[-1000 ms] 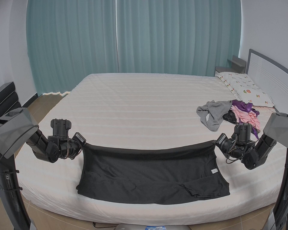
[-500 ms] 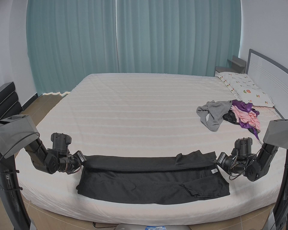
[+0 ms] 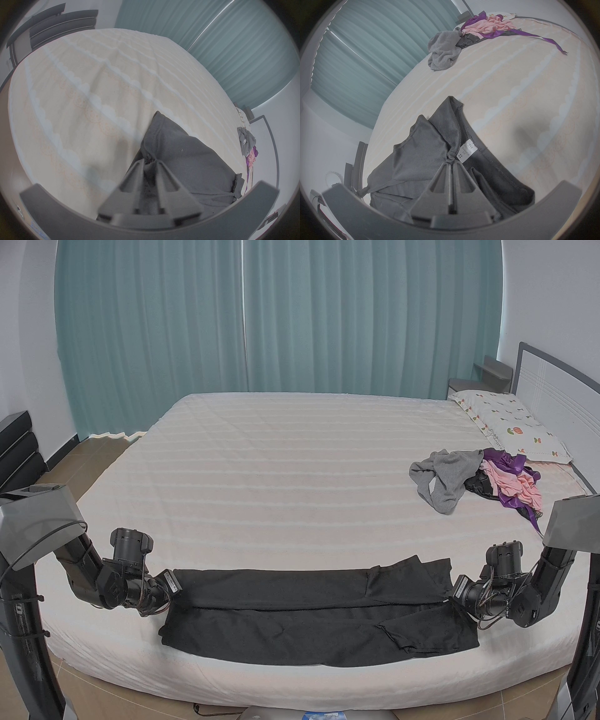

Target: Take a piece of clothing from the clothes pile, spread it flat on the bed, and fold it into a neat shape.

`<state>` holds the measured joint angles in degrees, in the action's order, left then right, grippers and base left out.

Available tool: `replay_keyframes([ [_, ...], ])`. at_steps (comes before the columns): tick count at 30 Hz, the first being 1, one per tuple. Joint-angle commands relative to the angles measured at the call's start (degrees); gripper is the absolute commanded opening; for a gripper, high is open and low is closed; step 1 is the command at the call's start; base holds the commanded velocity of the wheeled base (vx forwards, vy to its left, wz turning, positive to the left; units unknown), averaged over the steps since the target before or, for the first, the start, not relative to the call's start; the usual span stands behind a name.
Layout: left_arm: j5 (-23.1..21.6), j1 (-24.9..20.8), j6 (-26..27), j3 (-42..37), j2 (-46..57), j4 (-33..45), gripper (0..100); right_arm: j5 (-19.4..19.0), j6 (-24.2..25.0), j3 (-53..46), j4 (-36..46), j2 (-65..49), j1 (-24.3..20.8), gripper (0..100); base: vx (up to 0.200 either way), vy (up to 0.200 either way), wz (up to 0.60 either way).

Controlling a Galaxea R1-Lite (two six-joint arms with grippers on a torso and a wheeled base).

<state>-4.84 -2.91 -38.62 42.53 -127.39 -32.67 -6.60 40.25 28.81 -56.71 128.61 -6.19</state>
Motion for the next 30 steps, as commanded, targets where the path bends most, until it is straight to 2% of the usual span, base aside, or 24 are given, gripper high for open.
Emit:
replay_keyframes([
  [1, 0.0, 0.0, -0.1, 0.0, -0.2, 0.0, 100, -0.1, 0.0, -0.1, 0.0, 0.4, -0.2, 100, 0.000, 0.000, 0.00],
  [6, 0.0, 0.3, -0.3, 0.0, 0.7, 0.0, 100, -0.3, 0.2, -0.1, 0.0, -2.3, 0.0, 100, 0.000, 0.000, 0.00],
  [11, -0.1, 1.5, -1.8, 1.0, 3.5, 0.0, 100, -1.1, 0.4, 1.5, 0.6, -5.6, 2.1, 100, 0.000, 0.000, 0.00],
  [16, -0.1, 2.3, -2.2, 4.1, 2.8, 0.1, 100, -1.8, 0.5, 4.2, 0.6, -4.5, 3.2, 100, 0.000, 0.000, 0.00],
  [24, -0.4, 1.2, -2.6, 12.1, -5.9, 0.9, 100, -2.8, 0.8, 10.0, 0.7, 1.2, 3.4, 100, 0.000, 0.000, 0.00],
  [27, -0.4, 0.8, -2.6, 14.1, -7.3, 1.0, 100, -4.5, 1.5, 10.5, 0.5, 2.0, 3.6, 100, 0.000, 0.000, 0.00],
  [28, -0.4, 0.8, -2.6, 14.5, -7.4, 1.1, 0, -4.7, 2.1, 10.7, 0.5, 2.0, 3.6, 100, 0.000, 0.000, 0.00],
  [30, -0.3, 0.8, -3.0, 15.3, -7.6, 1.1, 0, -5.0, 4.2, 11.5, 0.6, 2.1, 3.9, 100, 0.000, 0.000, 0.00],
])
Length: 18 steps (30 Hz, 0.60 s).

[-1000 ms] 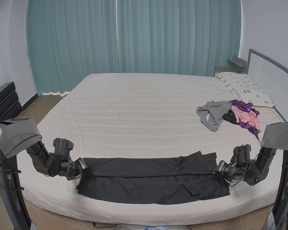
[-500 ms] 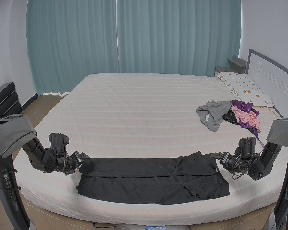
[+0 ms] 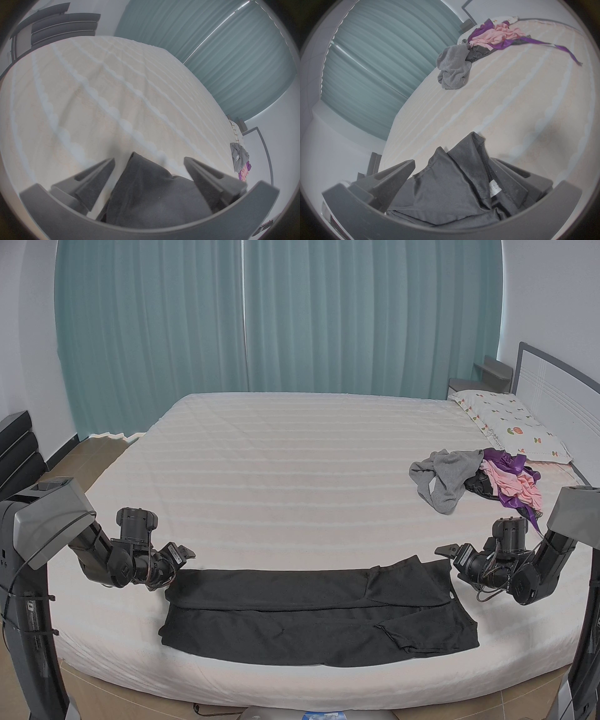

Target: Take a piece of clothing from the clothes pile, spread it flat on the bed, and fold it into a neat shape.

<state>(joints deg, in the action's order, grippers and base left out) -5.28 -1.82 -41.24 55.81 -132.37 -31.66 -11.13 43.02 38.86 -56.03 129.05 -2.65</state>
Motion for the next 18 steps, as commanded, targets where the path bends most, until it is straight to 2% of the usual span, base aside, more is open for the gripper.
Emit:
replay_keyframes([
  [1, 0.1, -0.3, -0.5, 2.1, -2.7, 0.1, 0, -0.5, 1.6, 1.5, 0.0, 1.6, 0.4, 100, 0.000, 0.000, 0.00],
  [7, 0.1, 1.7, -6.7, 5.5, -3.1, 0.0, 0, -0.9, 1.7, 3.8, 0.2, 3.9, 1.8, 100, 0.000, 0.000, 0.00],
  [18, 0.2, 2.3, -7.3, 5.3, -3.1, -0.3, 0, -0.8, 1.7, 8.7, 3.6, 7.4, 1.9, 100, 0.000, 0.000, 0.00],
])
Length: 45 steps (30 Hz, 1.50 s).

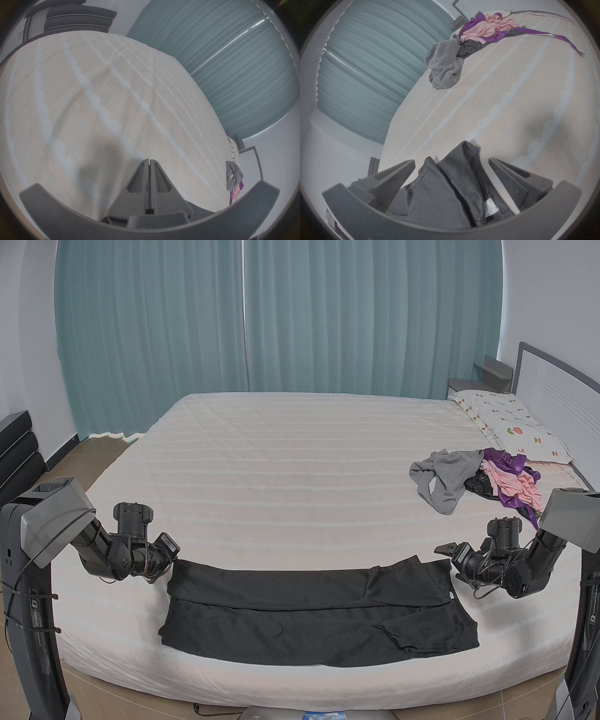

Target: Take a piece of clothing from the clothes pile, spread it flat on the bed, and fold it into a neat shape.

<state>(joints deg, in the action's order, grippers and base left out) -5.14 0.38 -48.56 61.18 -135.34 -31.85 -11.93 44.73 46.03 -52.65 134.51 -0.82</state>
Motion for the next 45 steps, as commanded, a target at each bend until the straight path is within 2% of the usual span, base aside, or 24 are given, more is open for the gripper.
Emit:
replay_keyframes([
  [1, 0.0, 0.1, 0.0, -0.1, -0.1, -0.1, 0, 0.0, 0.0, 1.7, 0.3, 2.2, 0.0, 0, 0.000, 0.000, 0.00],
  [16, 0.7, 0.1, 0.1, 0.1, -0.7, -0.2, 0, 0.5, 0.2, 2.9, 0.2, 2.6, 2.0, 0, 0.000, 0.000, 0.00],
  [27, 0.7, 0.0, 0.2, 0.0, -0.7, 0.0, 0, 0.5, 0.0, 2.7, 0.2, 3.0, 1.7, 0, 0.000, 0.000, 0.00],
  [28, 0.7, 0.0, 0.2, 0.1, -0.7, 0.1, 100, 0.5, 0.1, 2.6, 0.2, 2.9, 1.7, 100, 0.000, 0.000, 0.00],
  [34, 0.6, 0.1, 0.0, -0.2, -0.5, 0.3, 100, 0.0, 0.4, 0.0, -0.4, -0.1, 1.8, 100, 0.000, 0.000, 0.00],
  [39, 0.1, 0.9, -0.1, -3.4, 1.3, 0.2, 100, -2.1, 0.5, -4.6, -0.5, -4.4, 2.0, 100, 0.000, 0.000, 0.00],
  [45, -3.7, 1.9, -0.2, -13.7, 9.7, -0.2, 100, -2.4, 0.7, -13.5, -2.6, -9.4, 1.9, 100, 0.000, 0.000, 0.00],
])
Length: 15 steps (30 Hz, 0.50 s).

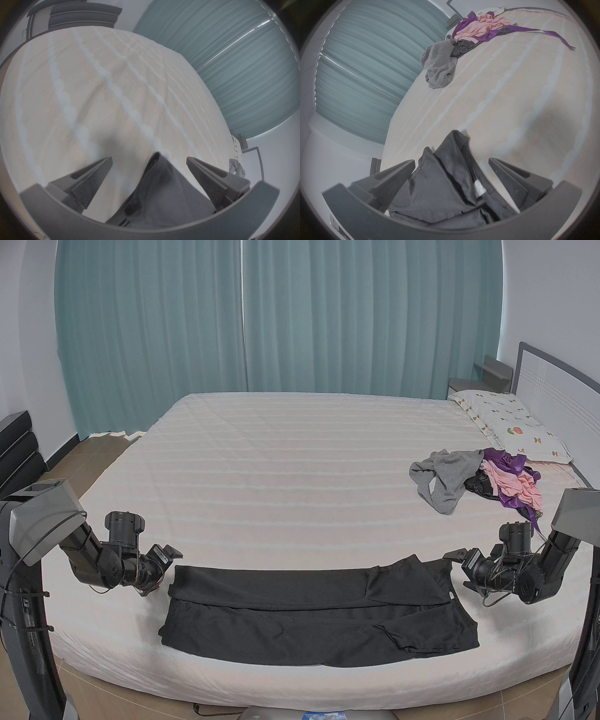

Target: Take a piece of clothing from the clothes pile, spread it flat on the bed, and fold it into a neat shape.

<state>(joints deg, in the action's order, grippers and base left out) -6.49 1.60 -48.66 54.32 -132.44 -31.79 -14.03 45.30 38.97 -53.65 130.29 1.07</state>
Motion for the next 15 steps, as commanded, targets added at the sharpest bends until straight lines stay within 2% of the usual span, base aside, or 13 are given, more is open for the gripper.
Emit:
replay_keyframes([
  [1, -3.4, 0.6, -0.2, -8.6, 7.7, -0.3, 100, -0.3, 0.2, -8.6, -3.0, -6.0, -0.1, 100, 0.000, 0.000, 0.00],
  [3, -3.8, 0.3, -0.7, -10.6, 9.0, -0.4, 100, -0.3, 0.6, -11.3, -5.3, -7.0, -0.5, 100, 0.000, 0.000, 0.00],
  [9, -4.8, -0.2, -2.2, -16.7, 11.4, -0.4, 100, -0.3, 4.1, -18.5, -14.3, -7.5, -2.7, 100, -0.200, 0.000, 0.00],
  [15, -3.1, -2.9, -1.6, -21.4, 10.6, -2.5, 100, -0.6, 4.3, -18.8, -15.2, -6.8, -2.7, 100, 0.000, 0.000, 0.00],
])
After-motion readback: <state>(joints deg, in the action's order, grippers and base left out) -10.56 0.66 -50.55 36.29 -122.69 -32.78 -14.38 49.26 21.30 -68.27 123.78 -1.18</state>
